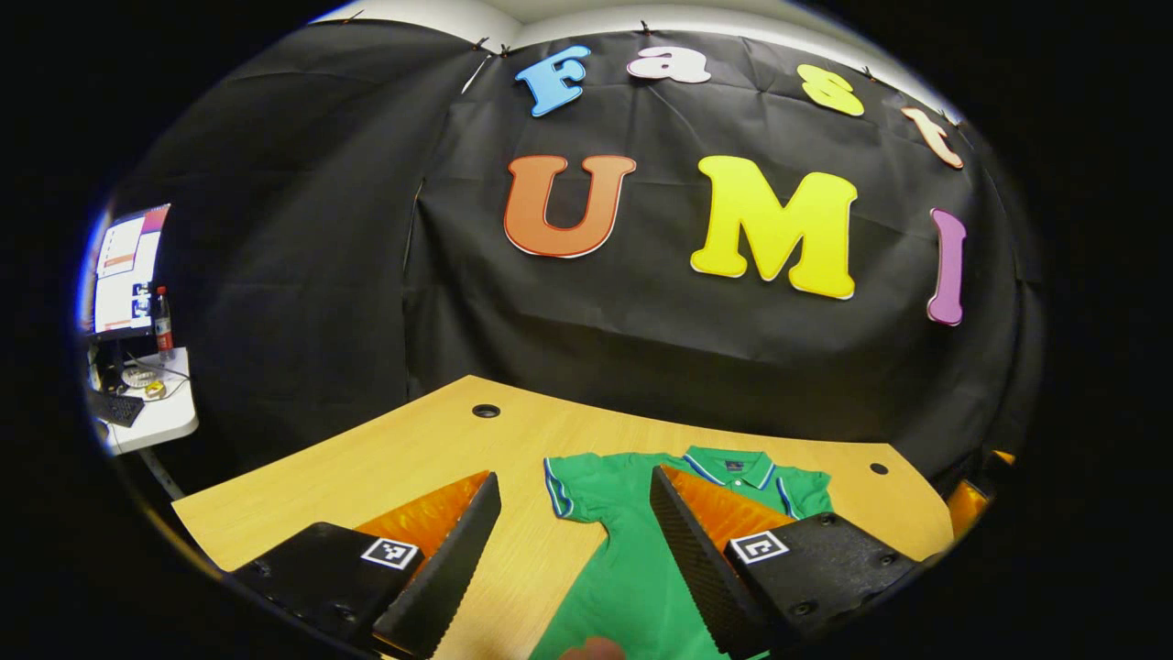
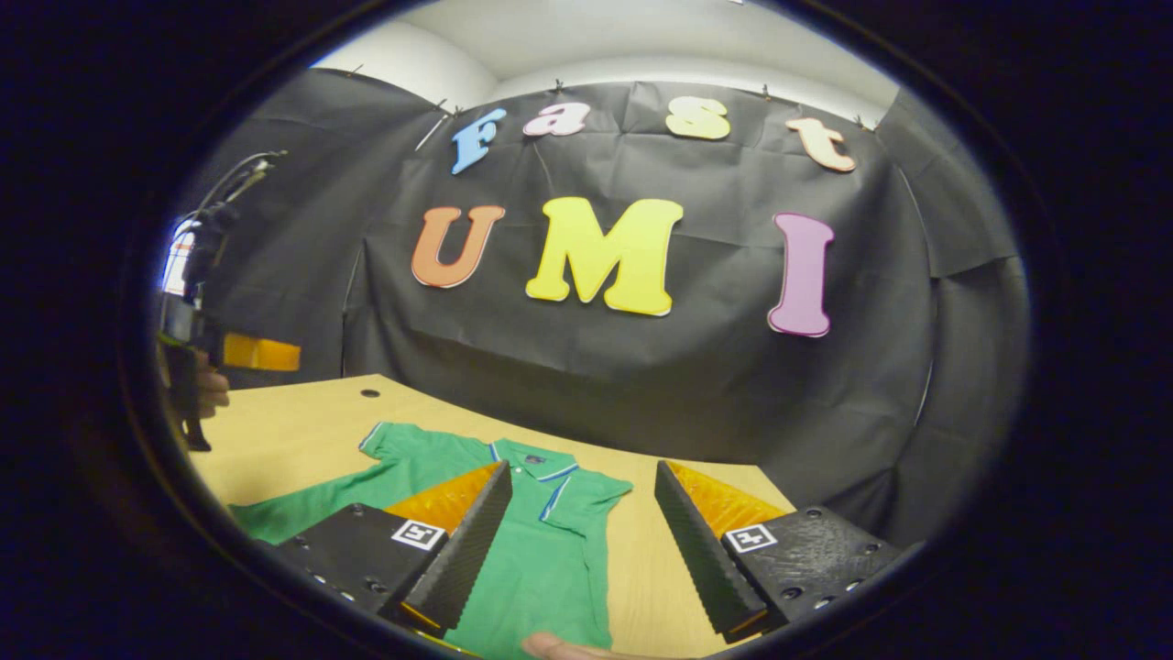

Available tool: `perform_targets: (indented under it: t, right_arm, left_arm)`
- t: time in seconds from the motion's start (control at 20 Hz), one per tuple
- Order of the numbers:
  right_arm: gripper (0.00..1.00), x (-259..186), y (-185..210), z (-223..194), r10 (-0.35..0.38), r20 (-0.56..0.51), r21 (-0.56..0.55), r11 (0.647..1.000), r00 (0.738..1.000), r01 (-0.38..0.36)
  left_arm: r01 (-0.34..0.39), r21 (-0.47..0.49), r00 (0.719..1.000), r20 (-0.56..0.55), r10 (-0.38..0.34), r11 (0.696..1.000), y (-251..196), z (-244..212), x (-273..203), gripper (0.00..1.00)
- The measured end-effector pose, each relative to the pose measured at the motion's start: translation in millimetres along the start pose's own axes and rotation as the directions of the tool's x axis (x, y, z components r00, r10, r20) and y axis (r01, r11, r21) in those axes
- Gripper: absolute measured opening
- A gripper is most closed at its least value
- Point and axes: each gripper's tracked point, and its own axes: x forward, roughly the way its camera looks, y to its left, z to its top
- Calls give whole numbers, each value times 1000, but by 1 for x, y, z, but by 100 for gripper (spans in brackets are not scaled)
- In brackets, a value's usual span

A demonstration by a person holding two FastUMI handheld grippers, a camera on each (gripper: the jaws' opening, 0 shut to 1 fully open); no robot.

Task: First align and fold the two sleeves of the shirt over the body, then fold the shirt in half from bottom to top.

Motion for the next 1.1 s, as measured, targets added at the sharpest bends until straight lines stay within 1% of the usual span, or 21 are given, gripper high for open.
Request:
perform_targets:
  t: [0.05,0.1,0.2,0.3,0.35,0.4,0.45,0.5,0.55,0.6,0.65,0.7,0.75,0.8,0.85,0.9,0.95,1.0,1.05,1.1]
  right_arm:
    - [97,-10,-4,-6,3,-2,10,1000,1000,-3]
    - [95,-18,-6,-11,6,1,27,1000,1000,-6]
    - [95,-32,-12,-21,15,7,41,999,1000,-15]
    - [95,-44,-17,-30,23,17,53,998,1000,-24]
    - [93,-50,-13,-33,50,26,63,997,998,-52]
    - [95,-56,-9,-37,77,35,74,994,996,-79]
    - [95,-59,-9,-41,98,38,79,992,994,-101]
    - [97,-56,-10,-48,109,36,83,990,993,-111]
    - [95,-56,-10,-55,117,28,82,990,993,-119]
    - [97,-61,-5,-64,125,18,81,989,992,-127]
    - [95,-63,-1,-72,142,6,71,987,990,-143]
    - [95,-62,2,-76,155,-3,62,986,988,-154]
    - [95,-60,4,-80,162,-10,59,985,987,-162]
    - [93,-57,5,-83,169,-15,64,984,985,-168]
    - [93,-55,7,-86,178,-23,75,982,984,-176]
    - [95,-53,9,-90,186,-33,90,979,982,-182]
    - [95,-52,9,-91,194,-38,102,977,980,-189]
    - [97,-52,9,-91,198,-35,111,975,980,-193]
    - [95,-51,8,-90,197,-30,117,974,980,-192]
    - [97,-49,7,-90,195,-26,120,974,980,-191]
  left_arm:
    - [12,2,1000,-27,-12,1000,-2,-1,18,100]
    - [27,-8,998,-55,-27,1000,-5,-4,36,100]
    - [34,-27,990,-137,-38,999,-5,-21,76,100]
    - [-3,-26,974,-225,-3,1000,5,-46,117,100]
    - [-18,-18,966,-258,12,1000,8,-60,136,100]
    - [-37,-5,956,-292,34,999,11,-76,154,100]
    - [-53,9,946,-319,53,999,16,-89,168,100]
    - [-58,12,938,-341,58,998,18,-100,180,100]
    - [-61,8,933,-354,60,998,20,-109,190,100]
    - [-64,-9,930,-364,56,998,19,-114,199,100]
    - [-66,-22,928,-369,53,998,18,-119,205,100]
    - [-68,-35,930,-364,50,997,18,-124,214,100]
    - [-73,-54,925,-376,48,996,19,-130,217,98]
    - [-84,-66,916,-397,51,994,21,-137,219,94]
    - [-117,-68,907,-413,79,991,26,-140,219,93]
    - [-110,-80,922,-380,71,991,28,-135,228,87]
    - [-100,-110,922,-384,50,989,26,-134,231,81]
    - [-107,-145,911,-410,39,984,23,-139,231,65]
    - [-118,-181,918,-394,38,976,23,-134,233,51]
    - [-122,-211,916,-401,28,970,23,-137,238,37]
